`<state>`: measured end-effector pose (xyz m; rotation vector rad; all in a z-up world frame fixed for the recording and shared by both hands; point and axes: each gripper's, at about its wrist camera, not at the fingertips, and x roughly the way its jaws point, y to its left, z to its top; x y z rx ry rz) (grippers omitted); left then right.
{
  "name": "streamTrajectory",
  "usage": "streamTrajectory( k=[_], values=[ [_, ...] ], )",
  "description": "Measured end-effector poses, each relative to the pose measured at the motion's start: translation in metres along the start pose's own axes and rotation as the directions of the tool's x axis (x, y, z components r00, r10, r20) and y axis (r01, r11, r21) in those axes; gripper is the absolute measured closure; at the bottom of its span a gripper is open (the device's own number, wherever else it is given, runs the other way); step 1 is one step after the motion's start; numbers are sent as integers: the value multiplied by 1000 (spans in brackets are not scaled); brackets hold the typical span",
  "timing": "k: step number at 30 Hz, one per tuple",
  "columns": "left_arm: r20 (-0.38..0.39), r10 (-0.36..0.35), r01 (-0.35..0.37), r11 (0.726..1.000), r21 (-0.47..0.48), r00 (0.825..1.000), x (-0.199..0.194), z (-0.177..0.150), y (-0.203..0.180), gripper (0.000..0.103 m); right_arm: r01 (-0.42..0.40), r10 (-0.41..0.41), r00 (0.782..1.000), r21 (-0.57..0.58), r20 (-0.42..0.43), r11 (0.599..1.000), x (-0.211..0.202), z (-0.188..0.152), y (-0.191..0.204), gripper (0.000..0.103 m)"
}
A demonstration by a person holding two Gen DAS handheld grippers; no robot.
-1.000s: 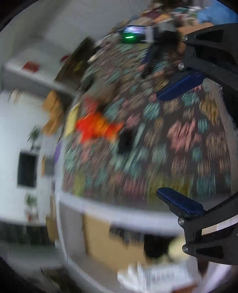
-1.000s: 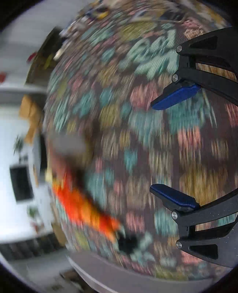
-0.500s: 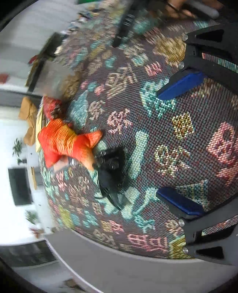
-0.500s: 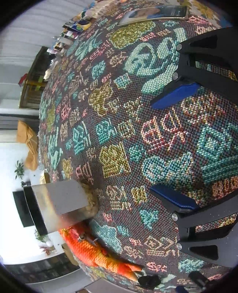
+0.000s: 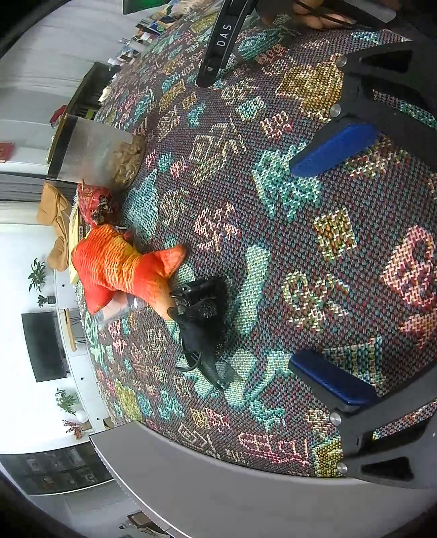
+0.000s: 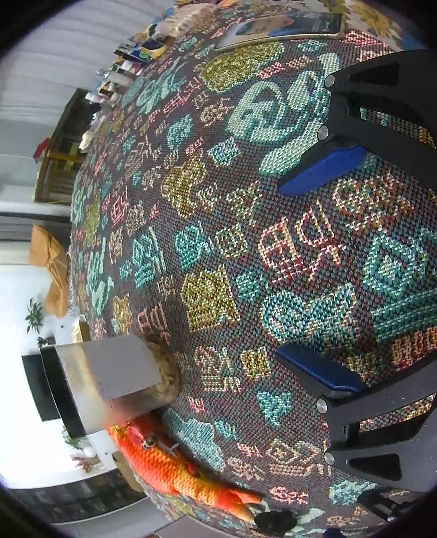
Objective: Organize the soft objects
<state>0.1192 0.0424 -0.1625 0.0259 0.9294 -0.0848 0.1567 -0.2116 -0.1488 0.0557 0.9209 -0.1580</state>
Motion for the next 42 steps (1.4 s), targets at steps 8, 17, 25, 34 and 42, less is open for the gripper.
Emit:
streamTrajectory(
  k=[8,17,25,34,42],
  values=[
    [0,0,0,1000,0,1000,1,0,0,0,0,0,1000,0,0,1000,0,0,0,11],
    [-1,-1,1,1000,0,1000,1,0,0,0,0,0,1000,0,-1,1000,-1,0,0,11],
    [-1,-1,1,1000,0,1000,1,0,0,0,1,-1,1000,-1,-1,1000,-1,-1,-1,10],
    [-1,-1,1,1000,1,1000,1,1,0,0,1,-1,1000,-1,-1,1000,-1,0,0,10],
    [-3,-1,1,1000,6,1000,0,1,2,0,1,-1,1000,-1,-1,1000,-2,0,0,10]
  ],
)
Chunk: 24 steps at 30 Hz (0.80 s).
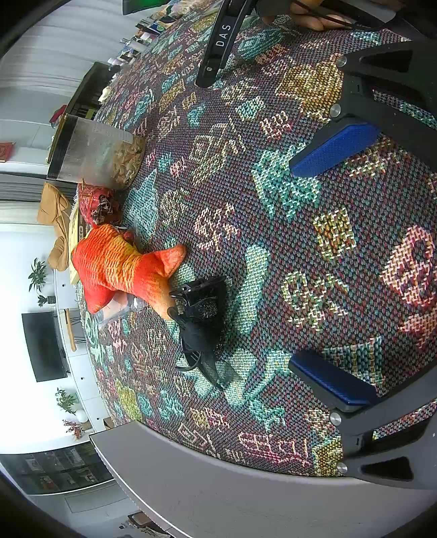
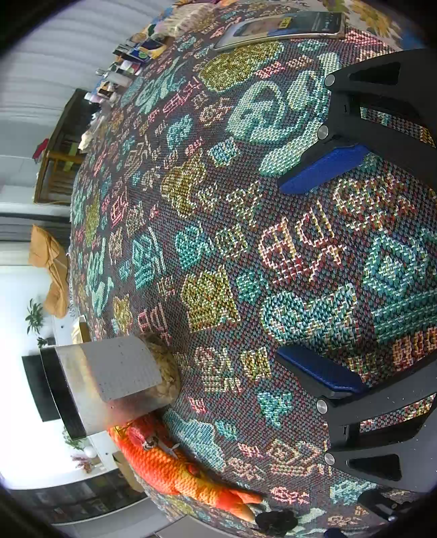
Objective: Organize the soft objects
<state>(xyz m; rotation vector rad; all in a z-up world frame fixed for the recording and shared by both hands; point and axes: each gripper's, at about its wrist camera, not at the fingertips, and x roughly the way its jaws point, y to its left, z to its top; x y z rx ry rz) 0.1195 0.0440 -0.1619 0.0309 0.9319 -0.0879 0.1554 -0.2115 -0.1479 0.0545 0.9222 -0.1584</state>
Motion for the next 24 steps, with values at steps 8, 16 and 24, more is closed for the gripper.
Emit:
streamTrajectory(
  k=[8,16,24],
  values=[
    [-20,-71,71,997,-33,997,-39,-34,15,0,0,0,1000,0,0,1000,0,0,0,10],
    [-10,-99,91,945,-314,995,-21,27,51,0,0,0,1000,0,0,1000,0,0,0,10],
    [-48,-55,36,944,-329,997,14,43,41,1,0,0,1000,0,0,1000,0,0,0,10]
  ],
)
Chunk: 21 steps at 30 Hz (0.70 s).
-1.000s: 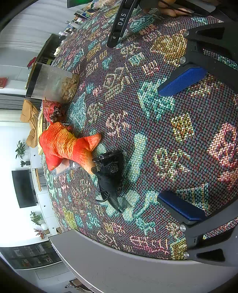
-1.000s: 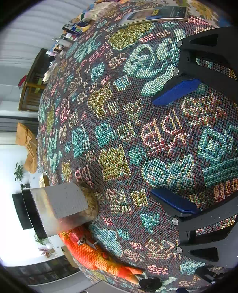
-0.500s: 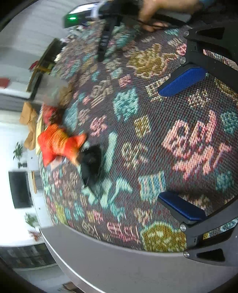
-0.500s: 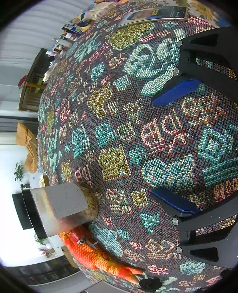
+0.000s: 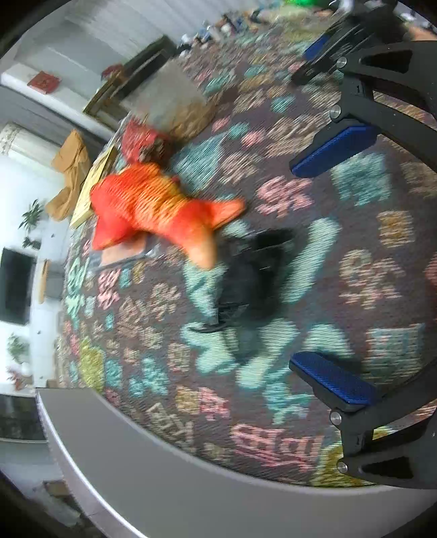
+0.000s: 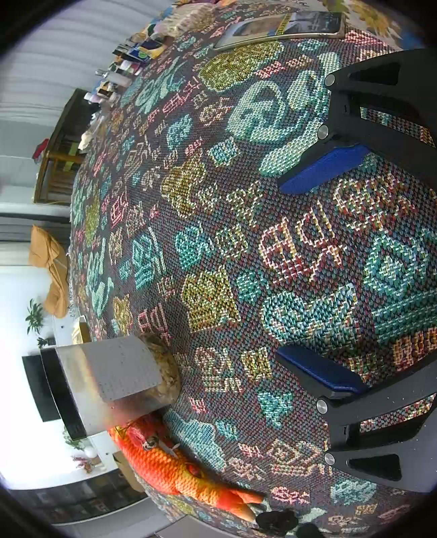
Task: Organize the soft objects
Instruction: 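Move left tool down toward black bag on the bed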
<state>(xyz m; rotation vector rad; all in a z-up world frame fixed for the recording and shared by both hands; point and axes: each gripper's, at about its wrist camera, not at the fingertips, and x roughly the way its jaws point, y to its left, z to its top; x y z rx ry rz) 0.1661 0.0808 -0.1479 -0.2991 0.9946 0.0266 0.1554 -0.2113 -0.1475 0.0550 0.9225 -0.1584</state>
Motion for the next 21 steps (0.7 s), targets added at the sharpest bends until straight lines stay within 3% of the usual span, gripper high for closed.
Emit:
streamTrajectory(
  k=[3,14,21],
  values=[
    [22,36,-35,999,-18,999,10,12,0,0,0,0,1000,0,0,1000,0,0,0,10],
    [38,150,-154,975,158,988,10,-4,-1,0,0,0,1000,0,0,1000,0,0,0,10],
    [49,147,-153,973,174,988,1,-14,17,0,0,0,1000,1,0,1000,0,0,-1,10]
  ],
)
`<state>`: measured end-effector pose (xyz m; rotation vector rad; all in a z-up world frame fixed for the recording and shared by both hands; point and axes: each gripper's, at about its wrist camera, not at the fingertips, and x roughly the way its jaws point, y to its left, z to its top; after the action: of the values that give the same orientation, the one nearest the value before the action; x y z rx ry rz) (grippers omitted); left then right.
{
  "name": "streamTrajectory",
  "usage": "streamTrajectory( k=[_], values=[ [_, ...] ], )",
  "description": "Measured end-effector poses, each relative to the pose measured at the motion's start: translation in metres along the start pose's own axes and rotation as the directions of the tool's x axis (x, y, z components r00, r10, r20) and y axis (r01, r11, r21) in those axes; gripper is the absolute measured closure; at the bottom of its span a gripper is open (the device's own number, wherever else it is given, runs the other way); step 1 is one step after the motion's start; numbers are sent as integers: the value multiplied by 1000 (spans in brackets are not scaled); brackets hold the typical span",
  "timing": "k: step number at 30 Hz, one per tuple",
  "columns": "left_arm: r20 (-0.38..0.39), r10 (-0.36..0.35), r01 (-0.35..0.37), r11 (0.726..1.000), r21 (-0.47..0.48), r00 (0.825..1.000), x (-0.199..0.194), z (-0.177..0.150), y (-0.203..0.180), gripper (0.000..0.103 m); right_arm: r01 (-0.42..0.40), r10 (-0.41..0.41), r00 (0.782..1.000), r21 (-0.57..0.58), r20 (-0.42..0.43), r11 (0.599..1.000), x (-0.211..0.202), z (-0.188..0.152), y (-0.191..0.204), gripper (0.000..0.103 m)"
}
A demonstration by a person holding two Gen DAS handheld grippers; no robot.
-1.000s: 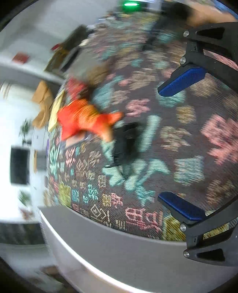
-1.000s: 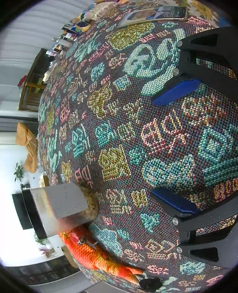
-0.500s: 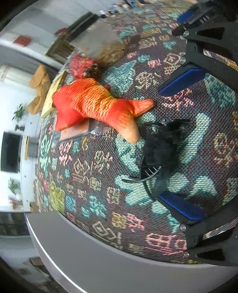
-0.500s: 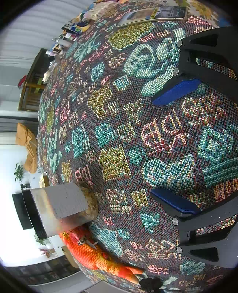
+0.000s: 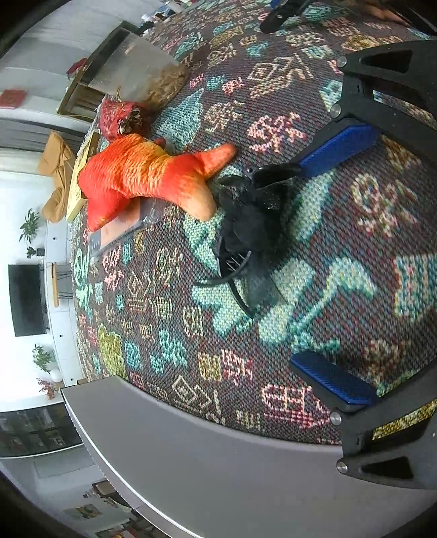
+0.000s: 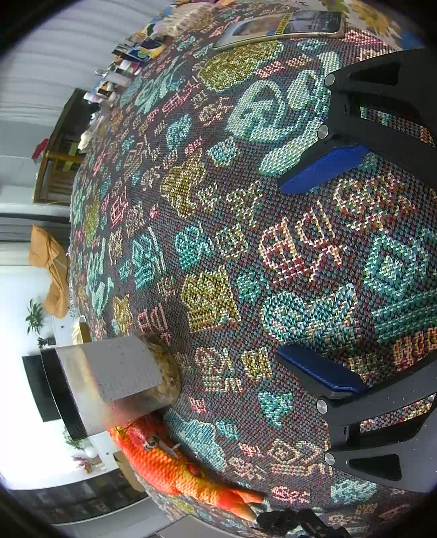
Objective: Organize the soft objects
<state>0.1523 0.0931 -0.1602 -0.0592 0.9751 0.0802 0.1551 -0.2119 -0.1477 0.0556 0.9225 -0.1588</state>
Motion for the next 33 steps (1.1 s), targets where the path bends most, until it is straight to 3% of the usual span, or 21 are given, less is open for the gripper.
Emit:
streamTrajectory(
  k=[7,9,11,13,16,21,24,25,26,27,29,30,33],
  values=[
    [38,-3,2,1000,3,999,-7,-13,6,0,-8,8,1000,3,-4,1000,0,0,-1,9],
    [38,-1,0,1000,4,999,-6,-12,4,0,-35,35,998,-11,-43,999,0,6,1,10],
    [38,-2,2,1000,3,999,-5,-12,4,0,-172,171,984,-13,-52,985,-8,17,14,12],
    [39,-2,2,1000,3,999,-5,-13,4,0,-304,304,953,-38,-12,952,-24,34,43,12],
    [38,-2,2,1000,3,999,-5,-12,4,0,-401,403,915,-192,-31,896,-30,63,119,12],
    [38,-2,2,1000,3,999,-4,-10,5,0,-299,319,948,-375,-10,877,-2,99,206,13],
    [38,-3,2,1000,3,999,-4,-10,5,0,-300,291,953,-345,-79,889,33,120,217,15],
    [38,-3,2,1000,3,999,-4,-11,5,0,-337,317,941,-295,-114,894,42,125,215,22],
    [38,-3,3,1000,3,999,-3,-9,5,0,-383,357,923,-236,-145,893,49,128,209,57],
    [38,-3,2,1000,3,999,-2,-8,5,0,-397,370,916,-205,-158,895,52,129,204,66],
    [37,-2,2,1000,3,999,-2,-8,5,0,-417,395,908,-210,-141,884,44,132,196,80],
    [37,-2,2,1000,3,999,-2,-8,5,0,-429,411,903,-210,-124,879,37,133,193,81],
    [37,-2,2,1000,3,999,-3,-9,5,0,-503,519,855,-228,10,834,-19,146,179,81]
  ],
)
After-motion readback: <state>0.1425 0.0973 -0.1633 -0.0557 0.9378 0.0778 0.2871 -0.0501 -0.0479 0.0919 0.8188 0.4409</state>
